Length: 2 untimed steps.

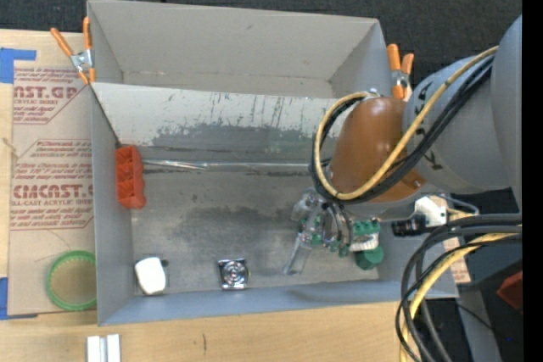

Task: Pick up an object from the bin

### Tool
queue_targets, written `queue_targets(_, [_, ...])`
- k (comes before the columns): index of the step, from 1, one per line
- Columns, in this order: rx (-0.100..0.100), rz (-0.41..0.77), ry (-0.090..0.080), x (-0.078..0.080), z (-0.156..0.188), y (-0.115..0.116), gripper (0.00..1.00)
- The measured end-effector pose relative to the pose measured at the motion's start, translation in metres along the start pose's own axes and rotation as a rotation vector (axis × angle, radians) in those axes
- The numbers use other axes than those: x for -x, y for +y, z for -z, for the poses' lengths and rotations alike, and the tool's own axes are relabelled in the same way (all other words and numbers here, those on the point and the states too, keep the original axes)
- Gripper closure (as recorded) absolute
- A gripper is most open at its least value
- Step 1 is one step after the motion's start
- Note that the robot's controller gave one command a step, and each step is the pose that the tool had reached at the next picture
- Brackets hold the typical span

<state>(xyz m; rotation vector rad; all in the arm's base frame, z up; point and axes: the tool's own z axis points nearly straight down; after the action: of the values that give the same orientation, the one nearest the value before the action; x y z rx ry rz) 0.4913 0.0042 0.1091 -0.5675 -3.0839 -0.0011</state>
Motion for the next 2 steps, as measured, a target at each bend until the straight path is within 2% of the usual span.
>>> queue_targets(1, [0.005, 0.105, -0.008, 0.024, 0.0, -0.052, 0.0])
queue_targets(2, [-0.001, 0.165, -0.004, 0.042, -0.016, -0.08, 0.0])
